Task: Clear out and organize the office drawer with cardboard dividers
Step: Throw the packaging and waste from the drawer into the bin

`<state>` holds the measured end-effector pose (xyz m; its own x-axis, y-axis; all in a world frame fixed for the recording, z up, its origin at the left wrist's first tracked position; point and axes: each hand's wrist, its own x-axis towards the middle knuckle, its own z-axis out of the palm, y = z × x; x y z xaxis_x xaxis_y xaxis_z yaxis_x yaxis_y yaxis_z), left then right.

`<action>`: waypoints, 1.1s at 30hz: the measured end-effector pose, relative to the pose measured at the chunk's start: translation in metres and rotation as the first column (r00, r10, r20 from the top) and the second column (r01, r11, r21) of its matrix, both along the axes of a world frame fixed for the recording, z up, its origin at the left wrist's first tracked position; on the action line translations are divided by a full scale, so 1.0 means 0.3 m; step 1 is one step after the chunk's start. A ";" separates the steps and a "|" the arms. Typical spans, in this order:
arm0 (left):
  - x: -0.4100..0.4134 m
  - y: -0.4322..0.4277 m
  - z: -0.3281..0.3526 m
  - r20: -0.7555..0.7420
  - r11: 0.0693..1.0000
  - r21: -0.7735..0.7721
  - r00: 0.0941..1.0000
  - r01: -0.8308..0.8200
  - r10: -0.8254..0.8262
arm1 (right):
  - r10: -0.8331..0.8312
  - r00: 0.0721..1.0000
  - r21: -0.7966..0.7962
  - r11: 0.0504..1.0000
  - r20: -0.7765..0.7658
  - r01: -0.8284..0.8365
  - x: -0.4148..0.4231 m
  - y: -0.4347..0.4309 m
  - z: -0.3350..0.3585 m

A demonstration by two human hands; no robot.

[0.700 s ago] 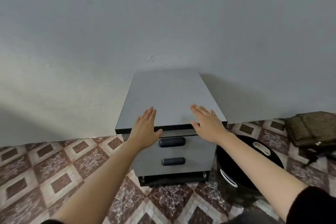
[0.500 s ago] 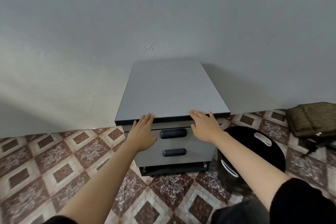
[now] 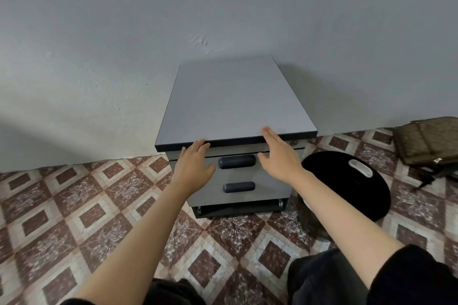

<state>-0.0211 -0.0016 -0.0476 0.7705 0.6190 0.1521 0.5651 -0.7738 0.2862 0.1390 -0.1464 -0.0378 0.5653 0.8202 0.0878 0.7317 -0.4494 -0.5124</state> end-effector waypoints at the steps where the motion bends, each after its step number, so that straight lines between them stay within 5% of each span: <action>1: -0.011 -0.016 -0.017 0.070 0.999 0.033 0.997 -0.027 0.024 | -0.049 0.992 0.112 0.992 -0.119 0.063 -0.013 -0.009 -0.014; 4: -0.042 -0.080 -0.099 0.179 0.984 -0.139 0.974 -0.113 0.137 | -0.137 0.834 0.214 0.933 -0.535 0.290 -0.050 -0.026 -0.079; 8: -0.054 -0.130 -0.246 0.015 0.875 -0.443 0.975 -0.192 0.222 | -0.240 0.473 0.009 0.885 -0.848 0.466 -0.081 -0.038 -0.205; 15: -0.008 -0.123 -0.408 -0.065 0.693 -0.670 0.951 -0.267 0.303 | -0.315 0.250 -0.169 0.865 -0.916 0.472 -0.066 -0.004 -0.360; 26: 0.135 -0.033 -0.566 -0.098 0.133 -0.966 0.792 -0.221 0.603 | -0.320 0.005 -0.279 0.831 -0.947 0.481 0.000 0.117 -0.557; 33: 0.196 -0.014 -0.599 -0.117 -0.002 -0.989 0.780 -0.147 0.615 | -0.366 -0.083 -0.350 0.761 -0.927 0.547 0.035 0.184 -0.619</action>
<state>0.0377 -0.0058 -0.2273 0.4172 0.5929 -0.6887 0.3801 0.5745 0.7249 0.1495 -0.0911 -0.2234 0.4749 0.3699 -0.7986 -0.7333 -0.3354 -0.5914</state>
